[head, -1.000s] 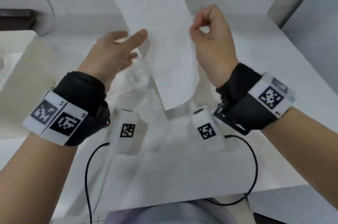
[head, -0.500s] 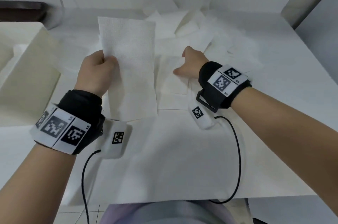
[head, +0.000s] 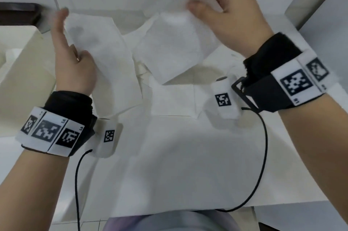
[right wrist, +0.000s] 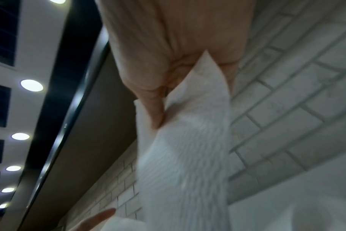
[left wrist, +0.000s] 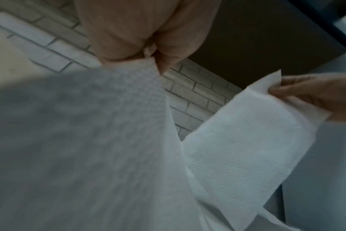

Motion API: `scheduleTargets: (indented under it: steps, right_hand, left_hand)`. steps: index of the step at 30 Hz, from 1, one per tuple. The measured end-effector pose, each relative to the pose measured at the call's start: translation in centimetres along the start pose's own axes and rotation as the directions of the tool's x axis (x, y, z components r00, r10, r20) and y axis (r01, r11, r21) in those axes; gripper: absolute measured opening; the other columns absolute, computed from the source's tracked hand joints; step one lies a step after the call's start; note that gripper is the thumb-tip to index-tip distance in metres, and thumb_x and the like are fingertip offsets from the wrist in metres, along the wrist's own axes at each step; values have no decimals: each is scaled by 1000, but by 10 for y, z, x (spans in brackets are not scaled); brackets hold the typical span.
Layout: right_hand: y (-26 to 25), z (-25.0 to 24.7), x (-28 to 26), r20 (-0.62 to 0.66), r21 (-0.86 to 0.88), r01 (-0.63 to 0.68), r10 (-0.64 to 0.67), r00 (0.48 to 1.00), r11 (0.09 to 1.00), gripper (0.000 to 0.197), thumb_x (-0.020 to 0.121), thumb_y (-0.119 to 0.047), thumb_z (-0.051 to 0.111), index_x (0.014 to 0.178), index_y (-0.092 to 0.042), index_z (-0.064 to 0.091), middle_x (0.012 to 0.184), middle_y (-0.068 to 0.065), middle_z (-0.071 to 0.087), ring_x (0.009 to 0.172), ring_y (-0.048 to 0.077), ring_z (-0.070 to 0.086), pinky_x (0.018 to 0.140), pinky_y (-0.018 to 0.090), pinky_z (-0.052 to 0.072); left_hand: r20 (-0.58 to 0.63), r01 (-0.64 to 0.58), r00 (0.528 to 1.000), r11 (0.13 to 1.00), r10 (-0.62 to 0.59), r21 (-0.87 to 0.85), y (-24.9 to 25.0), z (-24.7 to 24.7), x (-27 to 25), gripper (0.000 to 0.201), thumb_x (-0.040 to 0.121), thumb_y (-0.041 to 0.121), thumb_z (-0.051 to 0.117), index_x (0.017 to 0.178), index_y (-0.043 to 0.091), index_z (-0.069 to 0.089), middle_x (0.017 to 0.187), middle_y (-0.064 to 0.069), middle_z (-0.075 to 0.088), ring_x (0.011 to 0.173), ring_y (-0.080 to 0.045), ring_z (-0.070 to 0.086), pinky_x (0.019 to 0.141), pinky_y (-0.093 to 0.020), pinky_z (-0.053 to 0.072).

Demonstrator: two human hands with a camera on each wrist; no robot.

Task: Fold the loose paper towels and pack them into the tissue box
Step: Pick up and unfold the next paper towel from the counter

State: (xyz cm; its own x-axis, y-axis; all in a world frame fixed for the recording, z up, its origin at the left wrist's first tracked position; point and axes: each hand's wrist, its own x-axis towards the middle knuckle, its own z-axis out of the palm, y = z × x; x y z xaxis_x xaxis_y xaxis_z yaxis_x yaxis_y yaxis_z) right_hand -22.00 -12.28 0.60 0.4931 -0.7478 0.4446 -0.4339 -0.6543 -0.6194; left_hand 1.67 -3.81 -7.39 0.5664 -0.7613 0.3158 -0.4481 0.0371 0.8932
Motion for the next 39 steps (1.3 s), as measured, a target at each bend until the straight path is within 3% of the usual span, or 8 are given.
scheduleTargets:
  steps: [3,7,11,17,22,26,33,39]
  right_hand:
    - [-21,-12,-2,239,16,65,-67,969,998,12,89,-19,54,94,-14,64,85,-14,61,82,-5,57,78,8,40]
    - [-31,-4,-1,317,85,68,-92,944,994,25,83,-22,61,93,1,62,94,16,67,85,22,63,79,30,49]
    - [-27,13,2,224,-8,50,-47,973,999,25,83,-26,65,86,-1,61,76,3,57,69,15,53,71,25,44]
    - [-12,31,-15,139,-232,-27,61,988,972,39,83,-30,65,113,-11,49,98,-5,48,84,10,46,77,24,40]
    - [11,57,-53,540,-503,73,248,804,861,79,68,-24,78,128,-12,28,129,5,30,100,21,48,85,38,45]
    - [21,70,-61,690,-500,81,340,639,862,62,71,-3,67,122,-10,32,124,6,29,103,25,46,74,39,50]
    - [25,72,-70,759,-559,298,334,559,774,70,68,13,56,127,-13,30,138,5,20,120,26,31,63,32,40]
    - [31,70,-64,733,-557,373,228,641,742,35,88,5,36,119,-10,41,124,5,40,108,24,42,71,33,32]
  left_hand:
    - [74,-130,990,986,122,107,13,7,1,58,75,-5,28,111,30,59,118,1,59,104,-1,52,101,-19,37]
    - [297,-145,941,985,165,-90,40,18,-14,54,86,3,40,83,49,67,94,24,67,95,10,55,90,-10,38]
    - [449,30,882,934,143,-357,58,23,-33,53,96,17,41,58,38,72,63,23,66,67,11,60,65,-5,43]
    - [353,44,935,983,21,-176,36,24,-36,19,89,18,61,72,26,63,54,23,61,52,8,54,54,-8,41]
    - [118,103,989,989,-90,-106,12,11,-25,17,92,19,49,76,20,54,69,13,56,61,2,53,63,-16,42]
    - [48,145,989,983,-140,-113,4,3,-19,19,88,22,45,101,13,56,84,6,59,78,-13,57,71,-29,47]
    - [-81,70,993,981,-85,-180,-2,-8,-19,50,77,17,51,116,45,34,126,-17,56,81,-16,60,80,-36,52]
    - [-23,98,995,994,-99,-58,-1,-6,-16,31,81,13,43,83,39,60,101,6,61,79,-4,50,72,-22,40]
